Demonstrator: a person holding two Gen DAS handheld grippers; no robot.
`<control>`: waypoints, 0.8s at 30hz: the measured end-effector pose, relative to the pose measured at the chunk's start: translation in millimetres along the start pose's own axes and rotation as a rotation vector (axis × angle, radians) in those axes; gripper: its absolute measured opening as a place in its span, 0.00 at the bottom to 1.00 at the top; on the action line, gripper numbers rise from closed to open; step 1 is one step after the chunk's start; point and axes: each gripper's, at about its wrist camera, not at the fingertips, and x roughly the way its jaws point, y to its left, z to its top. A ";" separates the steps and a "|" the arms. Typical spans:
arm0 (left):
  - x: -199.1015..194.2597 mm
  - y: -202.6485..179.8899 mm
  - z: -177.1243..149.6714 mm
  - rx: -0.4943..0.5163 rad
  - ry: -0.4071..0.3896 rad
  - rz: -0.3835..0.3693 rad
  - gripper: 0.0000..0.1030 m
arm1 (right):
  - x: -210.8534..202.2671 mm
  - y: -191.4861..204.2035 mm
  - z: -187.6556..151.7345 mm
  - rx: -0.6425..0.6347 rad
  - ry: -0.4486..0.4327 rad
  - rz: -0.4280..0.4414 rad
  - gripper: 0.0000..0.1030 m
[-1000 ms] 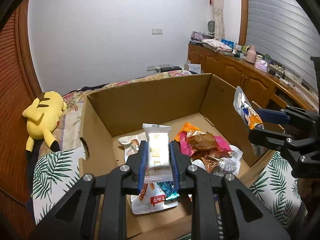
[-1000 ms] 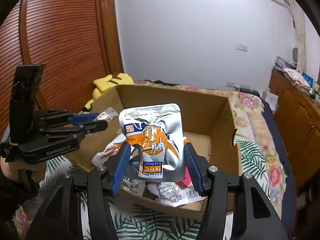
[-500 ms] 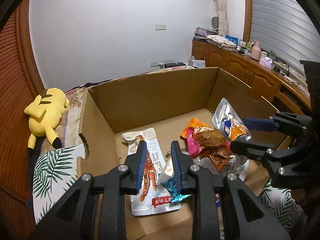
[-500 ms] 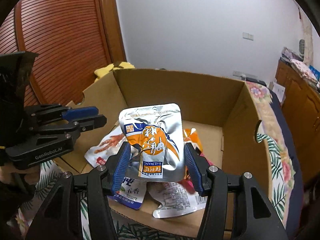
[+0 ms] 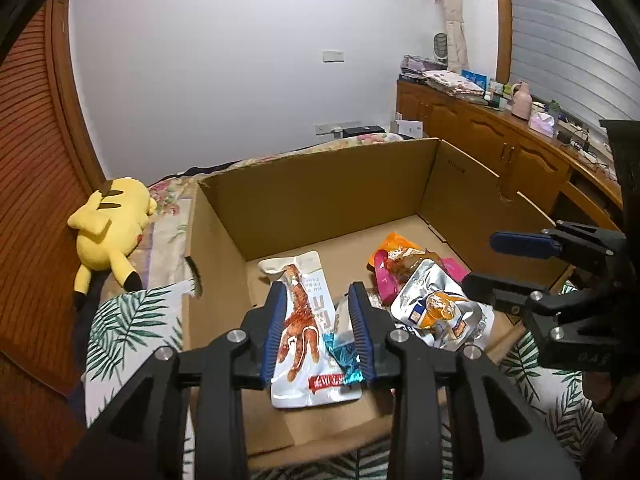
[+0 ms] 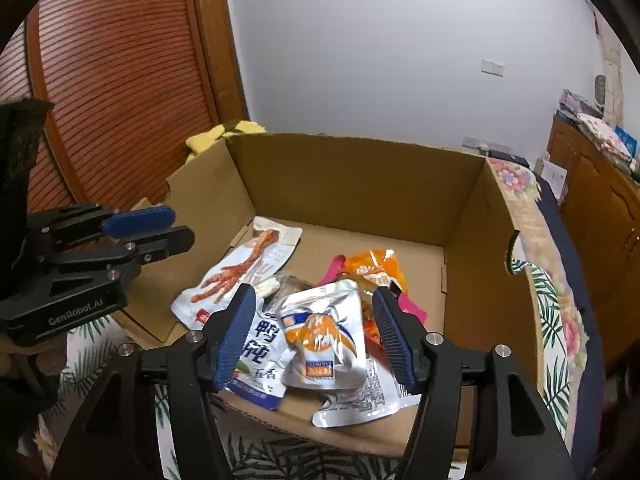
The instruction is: Organize snacks
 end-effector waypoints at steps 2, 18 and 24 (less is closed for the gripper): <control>-8.5 -2.7 -0.8 0.006 -0.005 0.011 0.34 | -8.9 2.4 -0.4 0.000 -0.016 -0.002 0.60; -103.3 -35.4 -28.2 0.017 -0.082 0.060 0.47 | -112.0 33.2 -29.0 0.018 -0.138 -0.047 0.61; -132.2 -47.3 -44.0 0.022 -0.109 0.070 0.52 | -139.7 46.7 -47.7 0.016 -0.163 -0.073 0.65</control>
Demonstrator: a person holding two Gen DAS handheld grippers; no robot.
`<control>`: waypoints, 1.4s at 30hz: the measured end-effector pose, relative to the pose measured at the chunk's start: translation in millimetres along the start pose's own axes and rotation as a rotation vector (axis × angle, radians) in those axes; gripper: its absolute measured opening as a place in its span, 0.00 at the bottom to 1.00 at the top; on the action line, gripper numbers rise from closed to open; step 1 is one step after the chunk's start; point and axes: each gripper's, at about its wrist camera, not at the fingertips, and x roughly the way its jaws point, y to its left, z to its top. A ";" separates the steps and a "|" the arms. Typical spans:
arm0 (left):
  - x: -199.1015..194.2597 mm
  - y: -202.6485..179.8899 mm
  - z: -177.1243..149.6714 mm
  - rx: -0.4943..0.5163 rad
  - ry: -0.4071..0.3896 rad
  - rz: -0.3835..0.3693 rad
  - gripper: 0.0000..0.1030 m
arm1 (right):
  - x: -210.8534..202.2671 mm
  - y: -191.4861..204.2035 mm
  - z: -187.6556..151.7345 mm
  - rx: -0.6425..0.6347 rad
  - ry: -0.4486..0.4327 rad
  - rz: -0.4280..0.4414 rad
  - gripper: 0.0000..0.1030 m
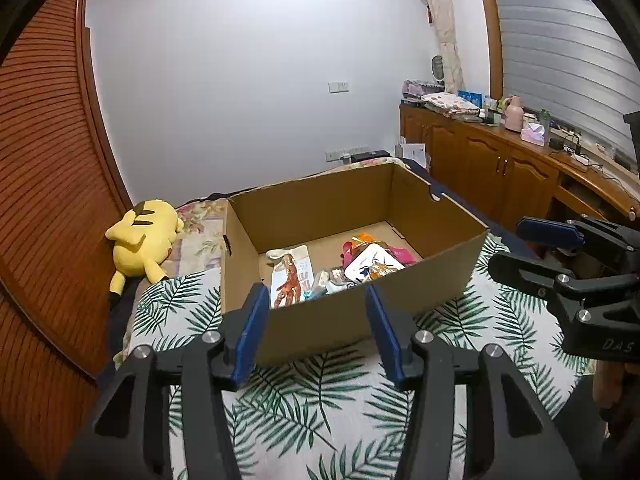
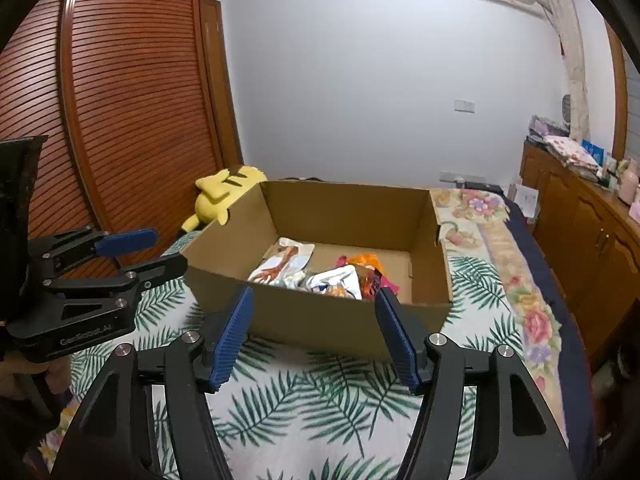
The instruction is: Organize snacks
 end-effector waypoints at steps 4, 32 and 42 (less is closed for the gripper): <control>-19.1 -3.9 -7.7 -0.007 -0.032 0.009 0.62 | -14.1 5.5 -6.5 -0.001 -0.012 -0.013 0.71; -91.2 -23.7 -56.2 -0.076 -0.142 0.040 0.85 | -79.2 25.3 -34.5 0.021 -0.114 -0.084 1.00; -101.7 -29.1 -77.8 -0.111 -0.154 0.106 0.86 | -98.7 32.0 -52.8 0.026 -0.149 -0.125 1.00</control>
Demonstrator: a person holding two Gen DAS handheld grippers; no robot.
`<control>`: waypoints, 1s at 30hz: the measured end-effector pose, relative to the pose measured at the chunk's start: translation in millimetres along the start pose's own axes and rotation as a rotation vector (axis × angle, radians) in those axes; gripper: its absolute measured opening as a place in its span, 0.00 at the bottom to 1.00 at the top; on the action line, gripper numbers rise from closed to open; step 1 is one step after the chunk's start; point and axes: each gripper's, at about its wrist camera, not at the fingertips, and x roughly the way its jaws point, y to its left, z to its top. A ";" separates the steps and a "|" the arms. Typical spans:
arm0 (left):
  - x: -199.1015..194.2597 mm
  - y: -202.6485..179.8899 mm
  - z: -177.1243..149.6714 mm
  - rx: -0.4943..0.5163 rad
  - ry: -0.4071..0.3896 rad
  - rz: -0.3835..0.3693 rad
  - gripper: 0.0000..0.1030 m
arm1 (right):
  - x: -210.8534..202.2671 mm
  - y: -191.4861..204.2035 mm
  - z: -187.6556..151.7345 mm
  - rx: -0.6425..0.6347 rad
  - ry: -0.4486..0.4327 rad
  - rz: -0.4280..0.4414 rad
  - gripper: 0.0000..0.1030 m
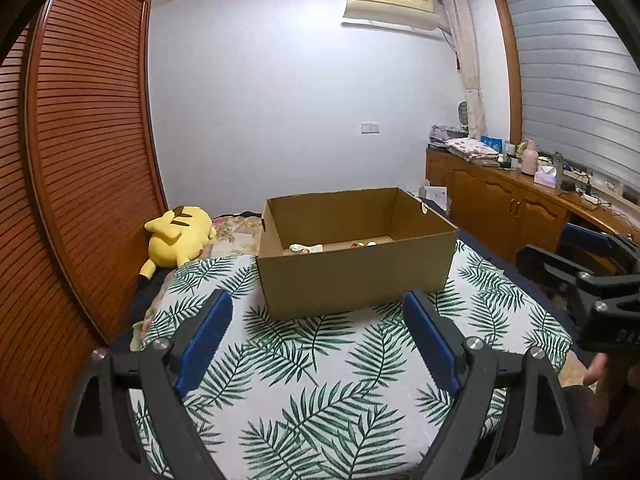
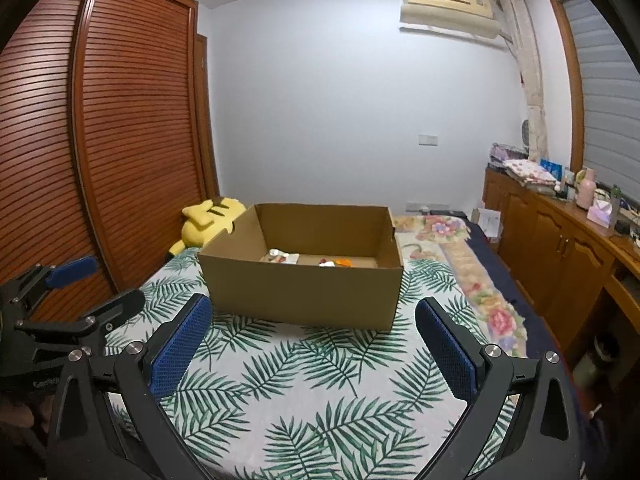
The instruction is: Organize snacks
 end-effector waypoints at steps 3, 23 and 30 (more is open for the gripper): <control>-6.9 -0.2 -8.0 -0.007 0.005 -0.004 0.86 | -7.8 0.0 -8.5 0.003 -0.006 -0.020 1.00; -36.2 5.0 -29.7 -0.022 0.003 0.004 0.96 | -49.4 1.4 -34.4 0.000 -0.043 -0.056 1.00; -37.4 10.3 -35.0 -0.032 0.007 0.015 0.97 | -47.3 1.5 -38.8 0.007 -0.036 -0.060 1.00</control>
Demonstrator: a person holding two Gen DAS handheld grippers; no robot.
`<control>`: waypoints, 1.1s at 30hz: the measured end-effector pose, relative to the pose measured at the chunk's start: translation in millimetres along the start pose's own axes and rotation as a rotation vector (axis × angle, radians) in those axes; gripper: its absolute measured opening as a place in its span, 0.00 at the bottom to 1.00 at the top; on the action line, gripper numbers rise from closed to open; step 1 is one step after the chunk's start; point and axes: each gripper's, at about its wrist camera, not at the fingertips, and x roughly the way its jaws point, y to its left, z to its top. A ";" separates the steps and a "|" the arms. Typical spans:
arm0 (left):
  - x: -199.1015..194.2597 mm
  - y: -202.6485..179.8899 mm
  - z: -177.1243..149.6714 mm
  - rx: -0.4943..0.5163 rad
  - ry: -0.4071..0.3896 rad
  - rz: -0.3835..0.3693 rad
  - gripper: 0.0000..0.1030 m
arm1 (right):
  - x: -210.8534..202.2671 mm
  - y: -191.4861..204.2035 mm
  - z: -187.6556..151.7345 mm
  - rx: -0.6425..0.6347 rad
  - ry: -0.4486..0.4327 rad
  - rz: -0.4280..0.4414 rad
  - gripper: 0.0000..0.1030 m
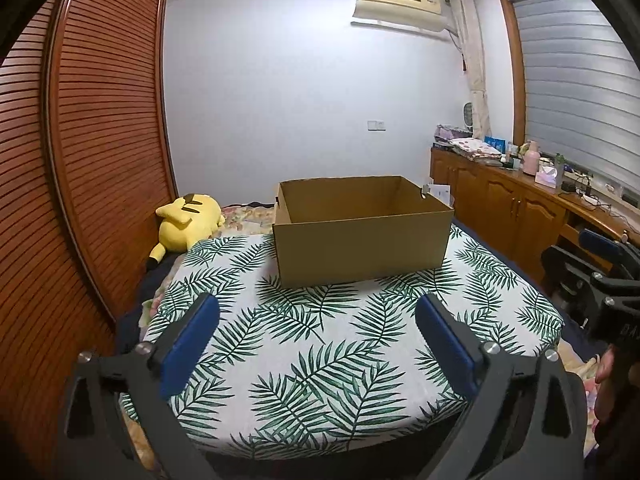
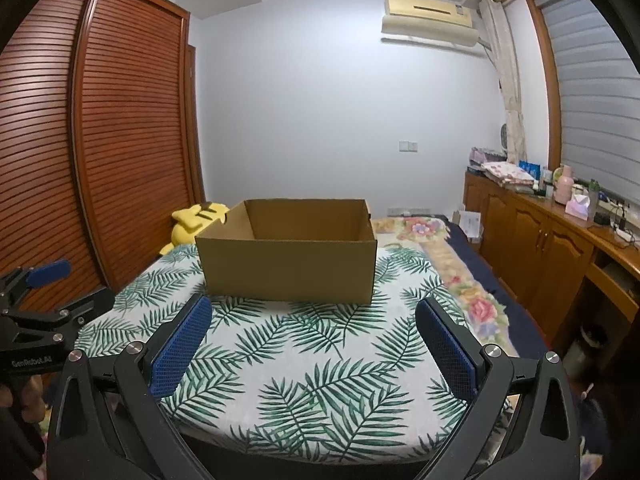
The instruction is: Organize snacks
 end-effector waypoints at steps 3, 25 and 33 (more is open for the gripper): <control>-0.7 0.9 -1.2 -0.003 0.000 0.004 0.97 | -0.2 0.3 -1.1 -0.001 0.001 -0.002 1.00; -3.0 4.6 -1.3 -0.012 -0.001 0.005 0.97 | -1.3 -1.2 -2.1 -0.002 0.006 -0.006 1.00; -4.1 5.1 -1.3 -0.011 -0.001 0.005 0.97 | -0.5 -0.2 -2.7 -0.002 0.007 -0.006 1.00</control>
